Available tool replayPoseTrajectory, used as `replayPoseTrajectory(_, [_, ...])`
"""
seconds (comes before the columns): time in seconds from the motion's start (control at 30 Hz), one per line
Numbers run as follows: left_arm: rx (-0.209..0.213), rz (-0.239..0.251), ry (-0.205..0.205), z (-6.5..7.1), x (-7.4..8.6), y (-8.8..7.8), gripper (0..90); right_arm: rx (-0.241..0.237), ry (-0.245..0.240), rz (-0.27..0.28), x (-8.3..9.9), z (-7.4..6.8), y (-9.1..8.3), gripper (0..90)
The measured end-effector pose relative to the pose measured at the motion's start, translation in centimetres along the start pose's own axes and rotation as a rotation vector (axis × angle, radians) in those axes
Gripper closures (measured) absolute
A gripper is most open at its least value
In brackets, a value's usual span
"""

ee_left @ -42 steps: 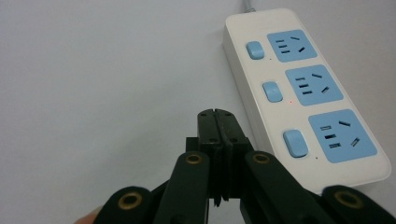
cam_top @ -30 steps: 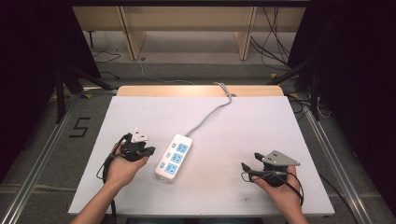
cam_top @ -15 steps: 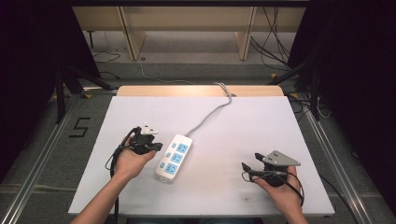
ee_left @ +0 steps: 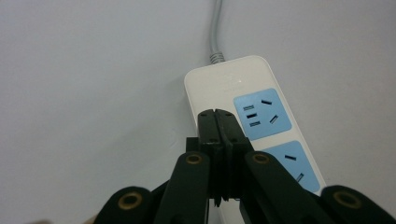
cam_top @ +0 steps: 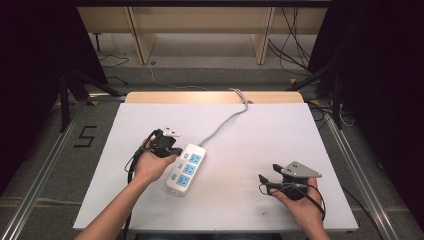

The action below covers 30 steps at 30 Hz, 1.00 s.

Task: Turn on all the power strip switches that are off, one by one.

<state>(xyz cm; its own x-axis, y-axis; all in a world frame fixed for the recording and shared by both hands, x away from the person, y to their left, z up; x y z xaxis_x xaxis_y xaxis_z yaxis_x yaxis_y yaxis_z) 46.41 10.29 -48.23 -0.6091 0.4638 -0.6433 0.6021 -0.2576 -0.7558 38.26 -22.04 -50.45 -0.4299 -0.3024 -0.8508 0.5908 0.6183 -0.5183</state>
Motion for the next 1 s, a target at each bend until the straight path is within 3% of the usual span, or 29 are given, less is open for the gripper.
replayPoseTrajectory(0.53, [-0.019,-0.059,0.003,0.8,-0.7,2.3,89.6,-0.002,0.006,-0.005,0.1,0.0,0.1,35.5])
replayPoseTrajectory(0.67, [-0.025,-0.077,-0.015,0.8,-0.5,2.9,89.6,-0.003,0.005,-0.005,0.1,0.0,0.1,35.5])
replayPoseTrajectory(1.0, [-0.042,-0.104,-0.004,1.2,-0.8,3.0,89.7,-0.004,0.006,-0.007,0.1,0.0,0.1,35.5])
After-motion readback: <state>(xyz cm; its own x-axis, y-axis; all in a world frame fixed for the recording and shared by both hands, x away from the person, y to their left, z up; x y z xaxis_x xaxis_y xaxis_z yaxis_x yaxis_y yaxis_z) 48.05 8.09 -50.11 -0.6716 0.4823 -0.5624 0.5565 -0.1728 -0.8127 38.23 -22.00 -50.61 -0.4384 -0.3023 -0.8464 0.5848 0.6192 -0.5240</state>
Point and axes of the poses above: each handheld gripper's, and its own axes: y roughly forward along the jaws, x roughly out of its underside, z roughly to its right, the point moved 7 cm from there along y, roughly forward along the jaws, and after that the axes turned 10 degrees about -x, right-handed, at the moved point
